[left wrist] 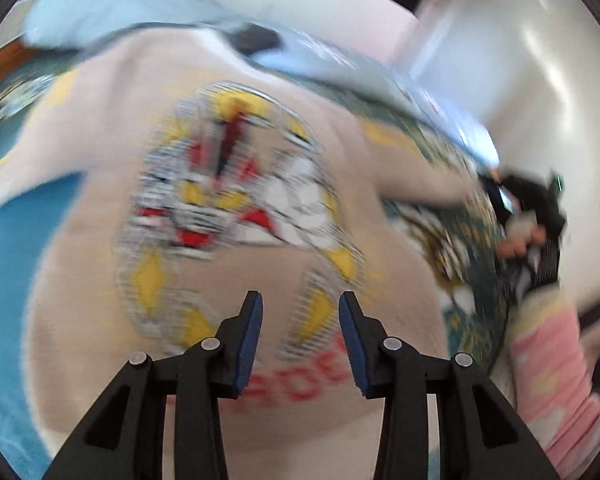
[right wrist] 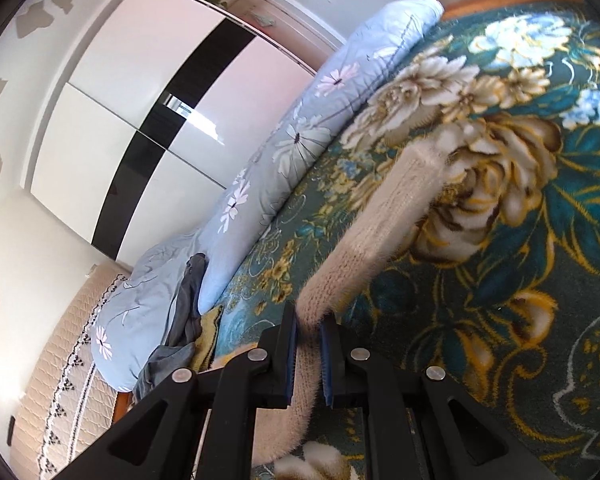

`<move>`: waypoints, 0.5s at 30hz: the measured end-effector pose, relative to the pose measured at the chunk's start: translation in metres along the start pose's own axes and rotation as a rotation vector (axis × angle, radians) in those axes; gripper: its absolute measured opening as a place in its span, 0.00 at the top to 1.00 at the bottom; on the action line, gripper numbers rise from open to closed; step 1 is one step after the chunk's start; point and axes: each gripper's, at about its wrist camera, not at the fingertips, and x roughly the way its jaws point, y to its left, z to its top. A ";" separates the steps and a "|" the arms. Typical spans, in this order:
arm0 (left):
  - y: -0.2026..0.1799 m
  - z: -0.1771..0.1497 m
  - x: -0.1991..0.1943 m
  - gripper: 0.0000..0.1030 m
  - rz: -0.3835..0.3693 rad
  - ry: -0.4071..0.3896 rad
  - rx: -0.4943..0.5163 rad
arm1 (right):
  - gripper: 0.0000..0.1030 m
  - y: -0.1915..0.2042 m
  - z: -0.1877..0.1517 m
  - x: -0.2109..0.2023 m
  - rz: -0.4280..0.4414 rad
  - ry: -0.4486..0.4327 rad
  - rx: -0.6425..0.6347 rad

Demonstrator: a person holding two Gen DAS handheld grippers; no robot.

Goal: Fold clothes

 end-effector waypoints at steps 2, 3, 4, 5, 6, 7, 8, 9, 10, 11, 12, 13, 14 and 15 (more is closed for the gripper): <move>0.025 0.001 -0.012 0.60 0.015 -0.042 -0.061 | 0.89 0.008 -0.001 -0.005 -0.004 -0.019 -0.028; 0.038 0.001 -0.018 0.60 0.024 -0.063 -0.094 | 0.89 0.013 -0.002 -0.008 -0.003 -0.028 -0.042; 0.051 0.002 -0.024 0.60 0.032 -0.084 -0.128 | 0.89 0.020 -0.003 -0.011 0.005 -0.038 -0.057; 0.067 0.001 -0.032 0.59 0.036 -0.107 -0.171 | 0.89 0.028 -0.004 -0.014 0.013 -0.047 -0.074; 0.080 0.000 -0.039 0.59 0.040 -0.126 -0.208 | 0.89 0.039 -0.005 -0.017 0.019 -0.053 -0.098; 0.093 -0.001 -0.046 0.57 0.044 -0.146 -0.246 | 0.89 0.050 -0.007 -0.020 0.028 -0.059 -0.124; 0.105 -0.002 -0.052 0.56 0.047 -0.164 -0.281 | 0.89 0.065 -0.010 -0.023 0.042 -0.063 -0.159; 0.114 -0.003 -0.055 0.56 0.050 -0.177 -0.308 | 0.89 0.079 -0.014 -0.025 0.059 -0.065 -0.191; 0.123 -0.005 -0.059 0.56 0.049 -0.189 -0.333 | 0.89 0.093 -0.017 -0.025 0.080 -0.065 -0.217; 0.132 -0.006 -0.062 0.56 0.048 -0.201 -0.357 | 0.89 0.108 -0.021 -0.024 0.100 -0.062 -0.246; 0.140 -0.008 -0.066 0.56 0.047 -0.212 -0.380 | 0.89 0.125 -0.026 -0.021 0.116 -0.053 -0.274; 0.145 -0.009 -0.068 0.56 0.045 -0.221 -0.393 | 0.89 0.141 -0.030 -0.016 0.135 -0.040 -0.296; 0.150 -0.011 -0.071 0.56 0.044 -0.229 -0.405 | 0.89 0.158 -0.036 -0.011 0.162 -0.024 -0.317; 0.153 -0.012 -0.073 0.56 0.043 -0.234 -0.412 | 0.90 0.176 -0.044 -0.006 0.191 -0.008 -0.345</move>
